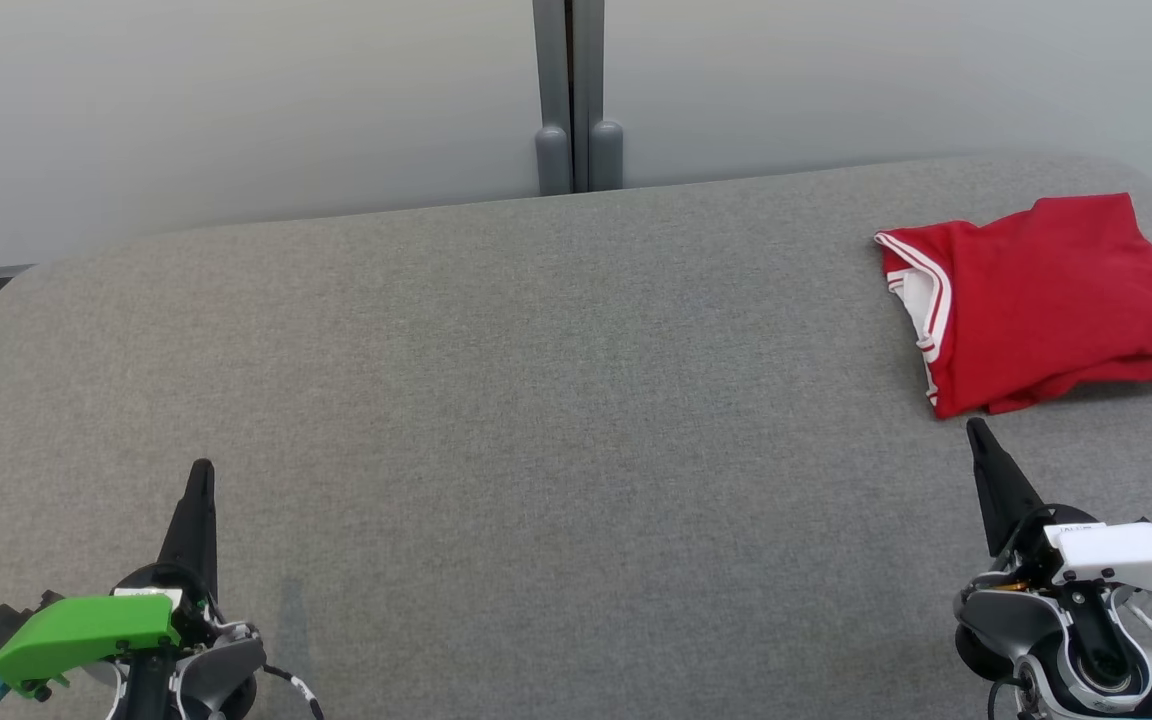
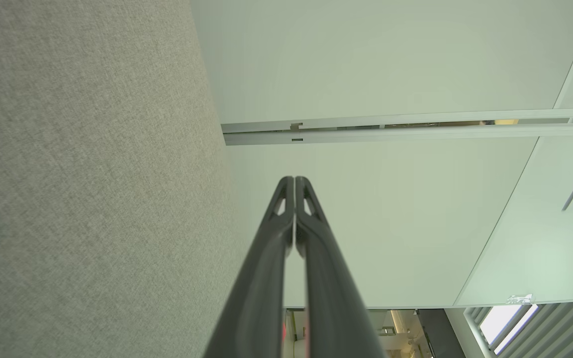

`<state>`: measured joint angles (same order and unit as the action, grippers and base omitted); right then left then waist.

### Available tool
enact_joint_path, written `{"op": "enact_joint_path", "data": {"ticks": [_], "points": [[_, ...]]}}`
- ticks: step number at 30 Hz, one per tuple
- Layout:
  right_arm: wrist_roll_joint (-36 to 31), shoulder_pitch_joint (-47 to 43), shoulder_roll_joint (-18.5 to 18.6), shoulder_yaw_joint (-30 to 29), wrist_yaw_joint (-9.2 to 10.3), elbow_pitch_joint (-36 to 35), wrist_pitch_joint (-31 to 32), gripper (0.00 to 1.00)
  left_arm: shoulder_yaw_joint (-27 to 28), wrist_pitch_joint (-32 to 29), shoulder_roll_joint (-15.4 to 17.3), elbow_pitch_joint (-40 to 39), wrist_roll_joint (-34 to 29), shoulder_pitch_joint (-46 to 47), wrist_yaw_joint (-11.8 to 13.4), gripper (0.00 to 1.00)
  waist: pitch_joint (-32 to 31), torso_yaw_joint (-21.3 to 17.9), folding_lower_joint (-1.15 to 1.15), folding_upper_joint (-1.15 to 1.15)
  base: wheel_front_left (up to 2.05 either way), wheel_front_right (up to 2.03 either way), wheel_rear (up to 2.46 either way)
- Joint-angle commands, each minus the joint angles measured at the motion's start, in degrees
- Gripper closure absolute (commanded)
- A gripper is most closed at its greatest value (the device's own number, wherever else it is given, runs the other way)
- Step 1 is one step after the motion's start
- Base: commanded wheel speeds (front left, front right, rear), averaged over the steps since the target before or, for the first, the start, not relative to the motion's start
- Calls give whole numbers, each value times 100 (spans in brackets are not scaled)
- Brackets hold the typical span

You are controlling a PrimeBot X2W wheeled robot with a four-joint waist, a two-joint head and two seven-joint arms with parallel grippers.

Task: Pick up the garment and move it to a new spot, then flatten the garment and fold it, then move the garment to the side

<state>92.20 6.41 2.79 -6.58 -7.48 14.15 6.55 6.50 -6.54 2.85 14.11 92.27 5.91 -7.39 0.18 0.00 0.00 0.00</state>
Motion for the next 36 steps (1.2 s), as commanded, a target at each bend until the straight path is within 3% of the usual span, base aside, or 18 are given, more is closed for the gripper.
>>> {"op": "enact_joint_path", "data": {"ticks": [1, 36], "points": [[38, -45, 6, -9, -2, -31, 18, 100, 15, -20, 4, -12, 26, 64, -18, 100, 0, 0, 0, 0, 0, 0, 0], [39, -44, 6, -8, -2, -32, 17, 100, 13, -19, 5, -13, 27, 64, -18, 100, 0, 0, 0, 0, 0, 0, 0]]}}
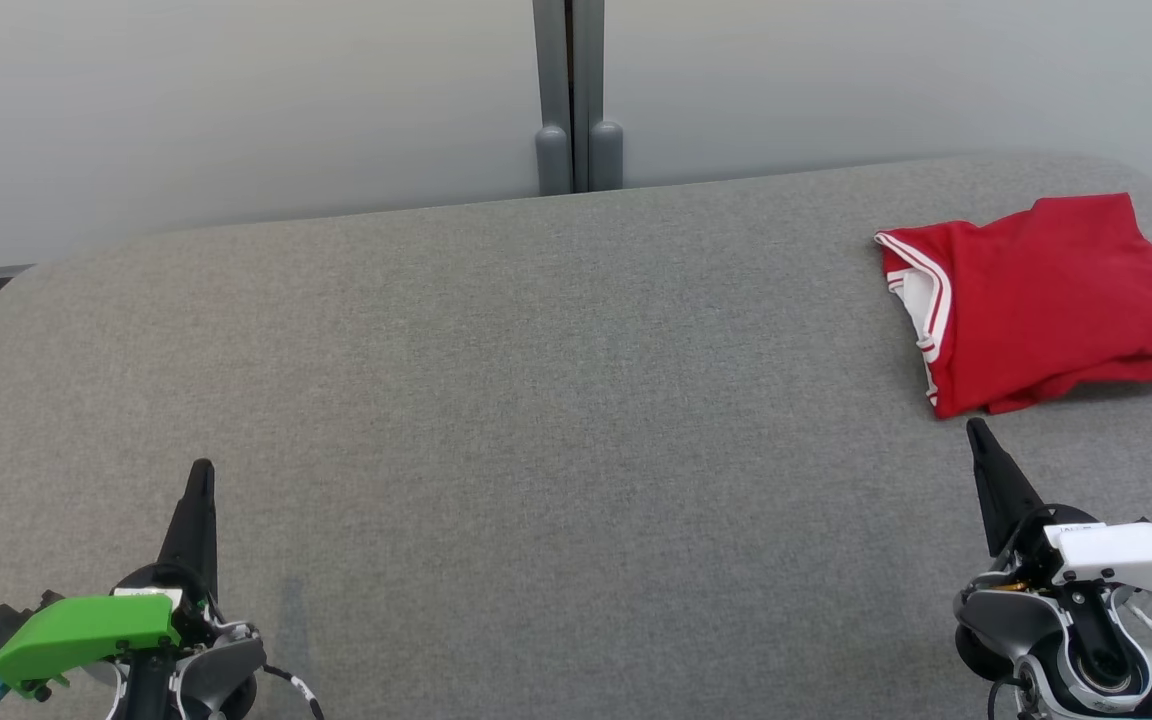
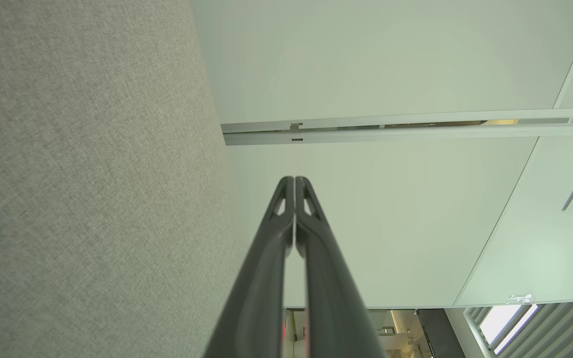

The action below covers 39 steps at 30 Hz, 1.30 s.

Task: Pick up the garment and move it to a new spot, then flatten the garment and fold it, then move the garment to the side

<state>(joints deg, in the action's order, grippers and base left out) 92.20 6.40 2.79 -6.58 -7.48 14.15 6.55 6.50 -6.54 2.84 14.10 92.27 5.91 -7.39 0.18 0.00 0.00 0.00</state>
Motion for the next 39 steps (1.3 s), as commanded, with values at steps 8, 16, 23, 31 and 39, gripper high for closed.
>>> {"op": "enact_joint_path", "data": {"ticks": [8, 16, 23, 31, 39], "points": [[39, -43, 6, -8, -2, -32, 17, 100, 14, -19, 6, -12, 27, 64, -18, 100, 0, 0, 0, 0, 0, 0, 0], [39, -43, 6, -8, -2, -32, 17, 100, 14, -19, 6, -12, 27, 64, -18, 100, 0, 0, 0, 0, 0, 0, 0], [40, -43, 6, -7, -2, -32, 16, 100, 14, -19, 6, -12, 27, 64, -18, 100, 0, 0, 0, 0, 0, 0, 0], [39, -43, 6, -7, -2, -32, 16, 100, 14, -19, 6, -12, 28, 64, -18, 100, 0, 0, 0, 0, 0, 0, 0], [39, -43, 6, -7, -2, -32, 16, 100, 13, -19, 6, -12, 27, 64, -19, 100, 0, 0, 0, 0, 0, 0, 0]]}}
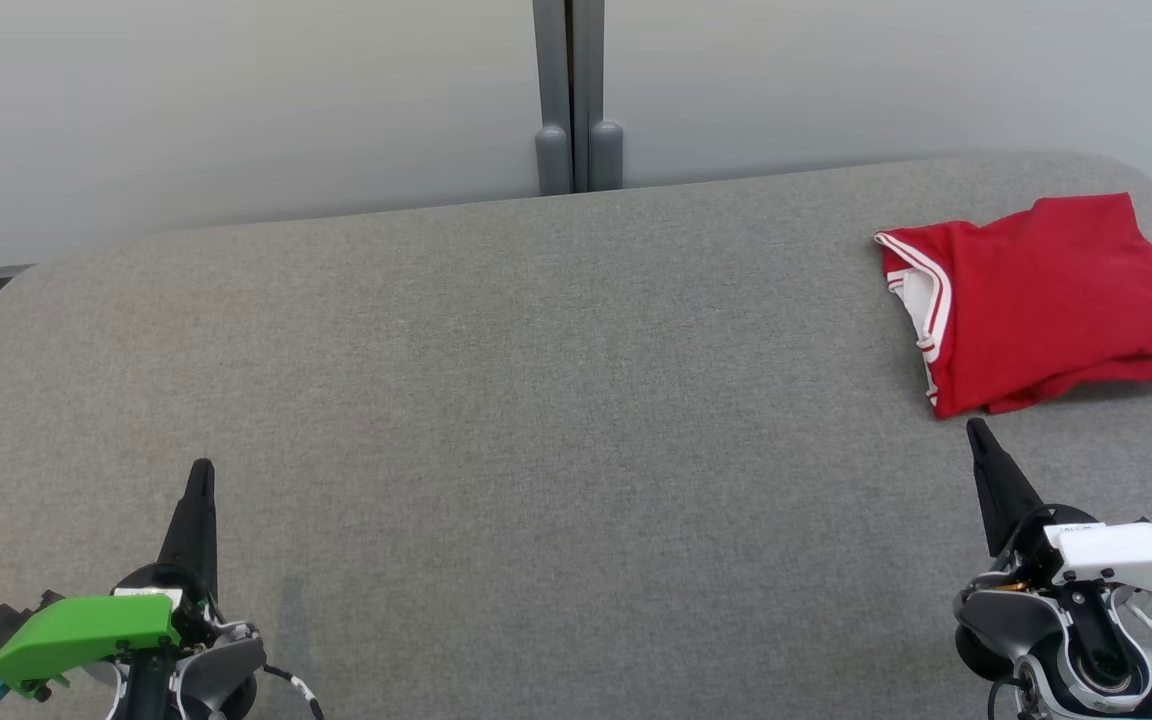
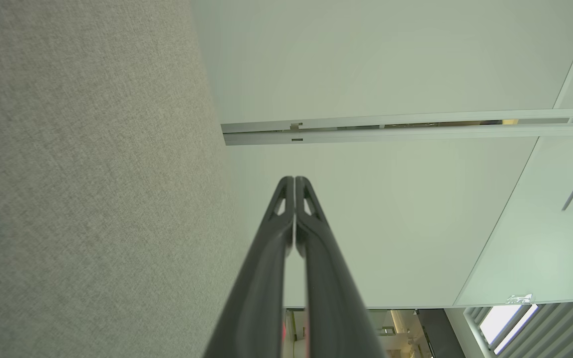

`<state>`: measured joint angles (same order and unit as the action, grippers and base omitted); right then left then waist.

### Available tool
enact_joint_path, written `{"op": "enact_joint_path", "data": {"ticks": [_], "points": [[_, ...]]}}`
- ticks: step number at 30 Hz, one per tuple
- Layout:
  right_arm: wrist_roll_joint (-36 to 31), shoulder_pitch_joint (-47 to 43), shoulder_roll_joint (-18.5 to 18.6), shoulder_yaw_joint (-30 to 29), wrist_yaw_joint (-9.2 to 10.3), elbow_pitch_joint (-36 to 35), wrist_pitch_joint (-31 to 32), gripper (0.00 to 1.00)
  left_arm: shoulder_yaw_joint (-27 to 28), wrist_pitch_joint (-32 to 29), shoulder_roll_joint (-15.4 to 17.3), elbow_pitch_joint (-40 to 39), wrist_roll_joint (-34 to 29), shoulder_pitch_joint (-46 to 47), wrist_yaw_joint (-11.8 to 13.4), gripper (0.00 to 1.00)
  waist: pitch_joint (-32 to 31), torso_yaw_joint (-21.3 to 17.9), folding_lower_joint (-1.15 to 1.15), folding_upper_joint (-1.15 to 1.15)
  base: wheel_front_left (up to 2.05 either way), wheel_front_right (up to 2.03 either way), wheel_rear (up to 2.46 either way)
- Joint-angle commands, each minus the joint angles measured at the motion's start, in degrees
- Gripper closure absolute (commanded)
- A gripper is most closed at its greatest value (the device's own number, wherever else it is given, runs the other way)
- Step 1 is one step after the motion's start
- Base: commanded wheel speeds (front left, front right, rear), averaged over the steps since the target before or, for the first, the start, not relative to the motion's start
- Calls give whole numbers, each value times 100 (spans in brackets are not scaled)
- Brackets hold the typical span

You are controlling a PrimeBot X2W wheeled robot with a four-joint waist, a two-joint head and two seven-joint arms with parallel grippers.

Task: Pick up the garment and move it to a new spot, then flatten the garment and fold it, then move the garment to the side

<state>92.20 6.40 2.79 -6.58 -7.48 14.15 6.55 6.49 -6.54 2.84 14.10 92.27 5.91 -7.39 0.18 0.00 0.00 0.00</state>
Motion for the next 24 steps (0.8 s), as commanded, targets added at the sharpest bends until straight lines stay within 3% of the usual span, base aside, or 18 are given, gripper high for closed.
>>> {"op": "enact_joint_path", "data": {"ticks": [1, 24], "points": [[39, -43, 6, -7, -2, -32, 16, 100, 15, -19, 6, -12, 28, 64, -19, 100, 0, 0, 0, 0, 0, 0, 0], [39, -43, 6, -7, -2, -32, 16, 100, 14, -18, 6, -13, 27, 64, -19, 100, 0, 0, 0, 0, 0, 0, 0]]}}
